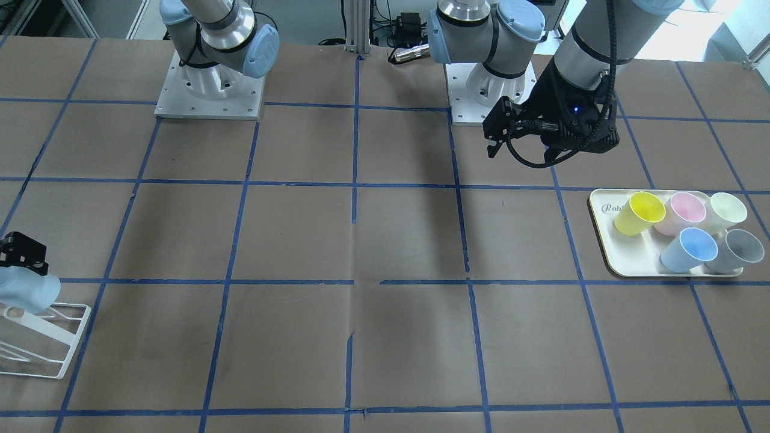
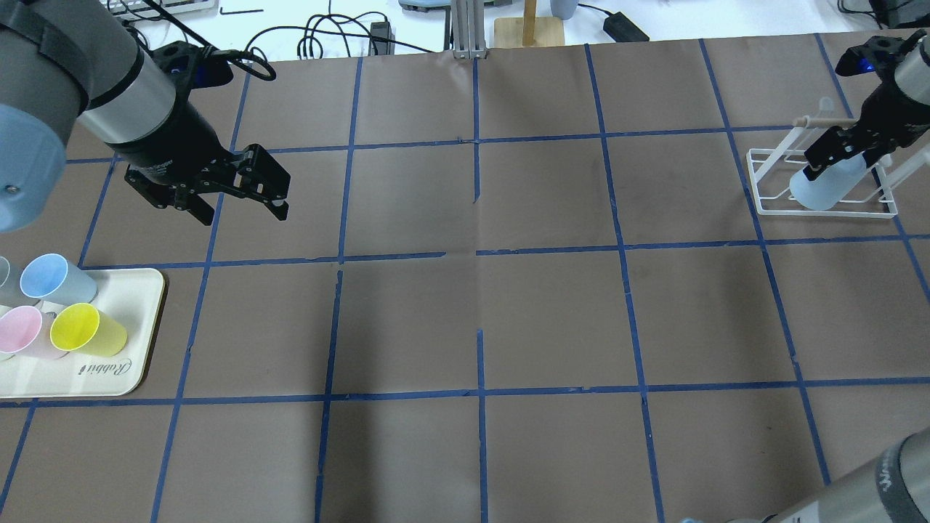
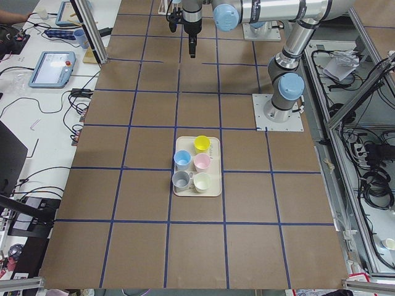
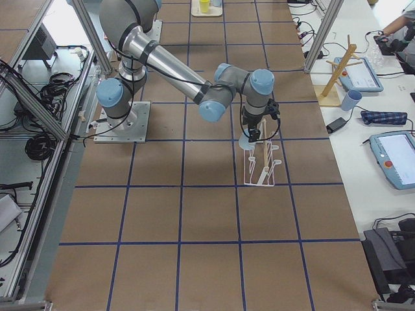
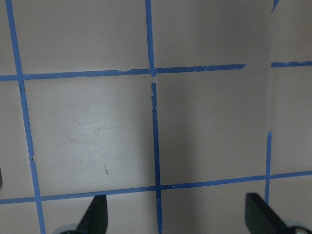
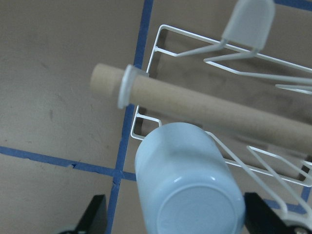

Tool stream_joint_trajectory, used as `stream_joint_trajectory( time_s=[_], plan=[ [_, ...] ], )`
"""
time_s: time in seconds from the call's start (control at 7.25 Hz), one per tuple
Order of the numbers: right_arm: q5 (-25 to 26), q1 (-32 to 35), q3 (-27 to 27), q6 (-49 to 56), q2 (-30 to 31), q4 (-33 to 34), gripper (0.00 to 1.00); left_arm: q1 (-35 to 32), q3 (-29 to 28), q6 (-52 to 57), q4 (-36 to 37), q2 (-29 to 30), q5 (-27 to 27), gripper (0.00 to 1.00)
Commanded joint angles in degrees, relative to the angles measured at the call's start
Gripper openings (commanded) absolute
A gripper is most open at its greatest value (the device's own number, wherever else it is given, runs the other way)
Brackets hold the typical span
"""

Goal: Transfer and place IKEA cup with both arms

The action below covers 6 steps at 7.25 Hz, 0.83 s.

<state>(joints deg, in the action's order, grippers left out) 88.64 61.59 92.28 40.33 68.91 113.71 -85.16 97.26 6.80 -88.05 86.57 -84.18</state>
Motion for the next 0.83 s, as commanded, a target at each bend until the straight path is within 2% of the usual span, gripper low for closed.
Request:
stream_joint_trajectory(
  time_s=[0.0,0.28,0.55,0.69],
  plan=[
    [-0.22,-0.06,0.0,-0.16,-1.14,1.17,1.0,-0.27,-0.14,-0.99,0.87,0.26,0.16,1.0],
    [-0.22,-0.06,0.0,-0.33,-1.32,1.96,0.98,-0.54,-1.37,-2.22,-0.19,-0.36,-0.38,1.0],
    [-0.22,-0.15,0.09,-0.16,-1.94,1.96,0.87,-0.36,-1.02,-2.58,0.33,0.44,-0.11,1.0],
    [-0.22,-0.15,0.09,-0.25,-1.94,1.87,0.77,-0.27,-1.02,-2.49,0.43,0.44,0.85,1.0]
  ],
)
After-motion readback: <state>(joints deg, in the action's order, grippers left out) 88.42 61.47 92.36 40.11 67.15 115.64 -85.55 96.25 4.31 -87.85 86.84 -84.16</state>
